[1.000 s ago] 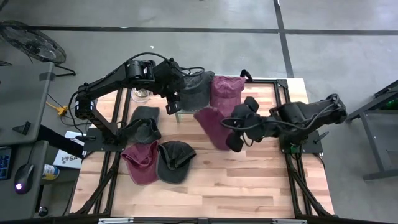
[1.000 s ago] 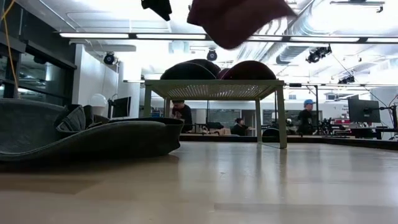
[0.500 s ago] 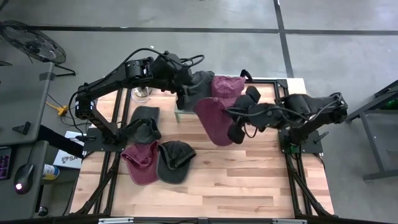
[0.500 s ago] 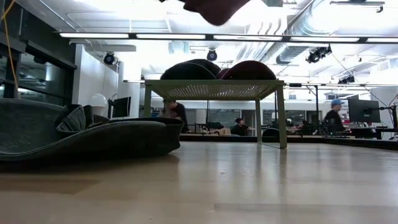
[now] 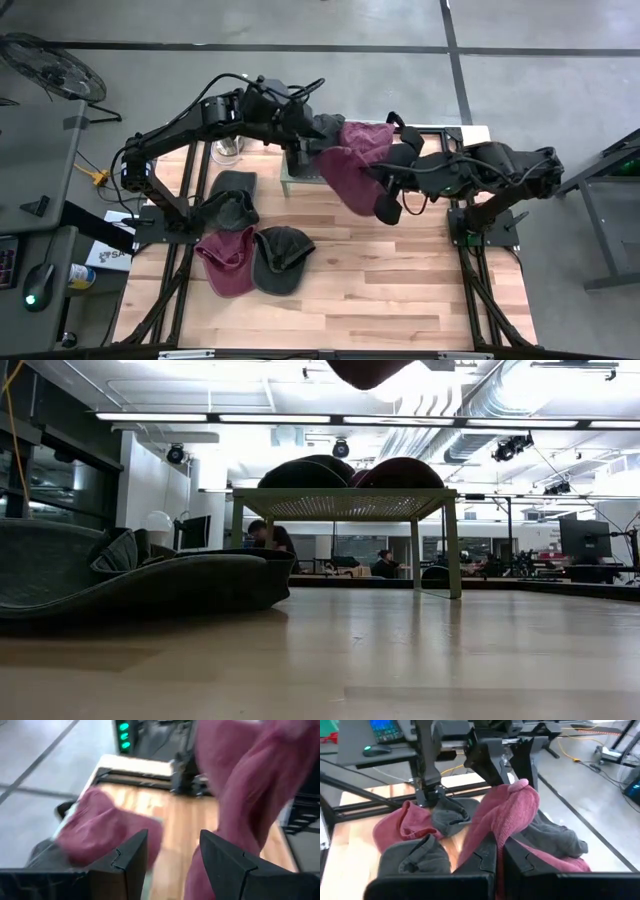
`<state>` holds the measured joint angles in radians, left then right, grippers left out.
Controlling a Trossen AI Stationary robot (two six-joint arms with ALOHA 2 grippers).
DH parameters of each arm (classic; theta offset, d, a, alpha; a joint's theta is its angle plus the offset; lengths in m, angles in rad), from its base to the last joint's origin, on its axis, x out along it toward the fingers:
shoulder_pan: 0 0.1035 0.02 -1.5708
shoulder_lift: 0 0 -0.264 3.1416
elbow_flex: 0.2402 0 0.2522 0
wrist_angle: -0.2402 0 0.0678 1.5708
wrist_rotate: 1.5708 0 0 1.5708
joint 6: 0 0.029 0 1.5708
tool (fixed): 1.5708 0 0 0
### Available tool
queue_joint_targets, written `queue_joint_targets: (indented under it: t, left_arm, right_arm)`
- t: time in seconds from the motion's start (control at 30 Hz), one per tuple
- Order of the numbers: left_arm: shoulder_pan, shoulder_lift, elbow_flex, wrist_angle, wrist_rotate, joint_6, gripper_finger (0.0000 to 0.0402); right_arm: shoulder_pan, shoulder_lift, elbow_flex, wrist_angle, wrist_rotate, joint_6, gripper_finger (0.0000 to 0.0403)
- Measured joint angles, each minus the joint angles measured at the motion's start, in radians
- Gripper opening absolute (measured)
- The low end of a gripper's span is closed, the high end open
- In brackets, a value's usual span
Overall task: Pick & Place hat
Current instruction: Stack the right dark red cap on the other dark red cap on the shelf
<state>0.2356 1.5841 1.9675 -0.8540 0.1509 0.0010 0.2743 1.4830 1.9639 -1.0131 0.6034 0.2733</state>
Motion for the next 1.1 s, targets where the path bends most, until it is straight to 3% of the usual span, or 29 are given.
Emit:
queue_joint_targets:
  t: [0.33,0.77,1.1]
  left_arm:
    - [0.0,0.0,0.0,0.047,0.177,0.075,0.0175]
    - [0.04,-0.013,0.107,0.035,0.234,0.149,0.0175]
    - [0.039,0.006,0.105,-0.021,0.277,0.119,0.0175]
  right_arm:
    - [0.001,0.0,0.001,-0.03,-0.037,-0.019,0.0]
    - [0.001,-0.006,-0.001,-0.049,-0.075,-0.048,0.0]
    - [0.001,-0.026,-0.001,0.0,-0.058,-0.102,0.0]
